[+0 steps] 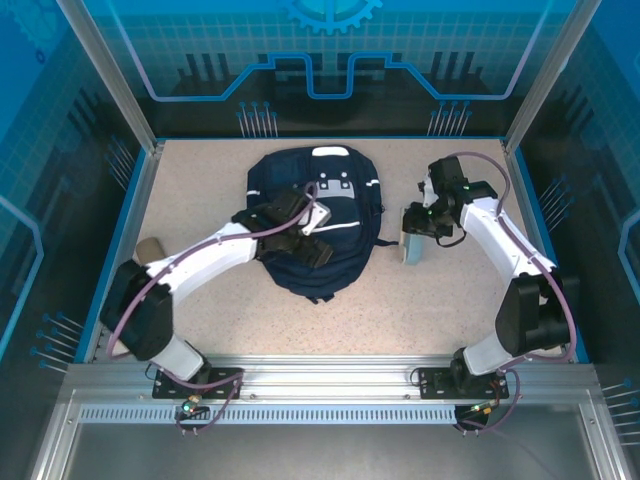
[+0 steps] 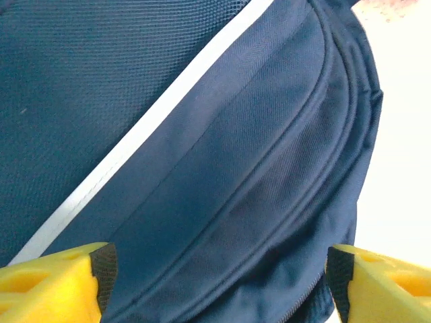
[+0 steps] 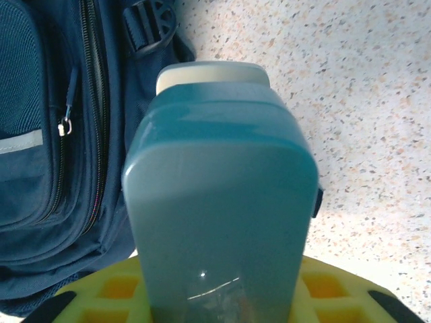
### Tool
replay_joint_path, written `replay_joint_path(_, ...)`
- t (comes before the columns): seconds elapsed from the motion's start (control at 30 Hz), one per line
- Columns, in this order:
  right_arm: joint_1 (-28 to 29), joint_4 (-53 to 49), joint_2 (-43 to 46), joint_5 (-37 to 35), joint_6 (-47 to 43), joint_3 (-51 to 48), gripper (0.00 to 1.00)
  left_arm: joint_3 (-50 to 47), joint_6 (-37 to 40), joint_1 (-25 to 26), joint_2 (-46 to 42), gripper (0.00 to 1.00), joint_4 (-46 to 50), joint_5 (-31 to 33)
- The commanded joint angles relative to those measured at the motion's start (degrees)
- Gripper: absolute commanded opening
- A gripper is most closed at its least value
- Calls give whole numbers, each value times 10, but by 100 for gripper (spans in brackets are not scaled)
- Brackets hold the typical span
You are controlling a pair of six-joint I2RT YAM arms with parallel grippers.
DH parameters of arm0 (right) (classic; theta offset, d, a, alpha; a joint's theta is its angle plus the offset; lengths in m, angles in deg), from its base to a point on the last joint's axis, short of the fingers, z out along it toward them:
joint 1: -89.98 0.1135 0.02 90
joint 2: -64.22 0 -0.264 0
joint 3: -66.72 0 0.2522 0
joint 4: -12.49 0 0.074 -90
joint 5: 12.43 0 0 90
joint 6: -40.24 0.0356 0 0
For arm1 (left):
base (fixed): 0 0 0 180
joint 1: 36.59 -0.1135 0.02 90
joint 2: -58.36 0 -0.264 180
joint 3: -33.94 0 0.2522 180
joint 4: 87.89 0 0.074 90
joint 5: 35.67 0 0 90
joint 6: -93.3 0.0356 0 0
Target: Pack books, pencil case, and school supplies into a backpack
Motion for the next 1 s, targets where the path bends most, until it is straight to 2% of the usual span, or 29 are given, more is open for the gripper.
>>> replay_joint_path(0.0,5,18,27,33,13,-7,25,48,76,13,57,77,41,44)
replay_joint_path(0.1,5,22,28,40,15,-13,25,73,122,25,99,75,41,57)
replay_joint_path(0.23,5,24,29,44,16,-16,25,111,146,26,139,65,52,100)
replay_joint_path(0.4,5,27,34,48,22,-19,25,137,155,27,152,34,47,127)
replay_joint_path(0.63,4,32,66,64,31,-23,24,122,136,32,74,5,-35,142)
replay_joint_path(0.73,4,44,98,97,42,-30,24,101,103,32,19,0,-105,148)
replay_joint_path(0.87,17,81,135,162,77,-49,24,99,41,31,-23,0,-190,167)
replay_joint_path(0.97,33,130,152,201,125,-74,24,116,9,32,-27,0,-218,185)
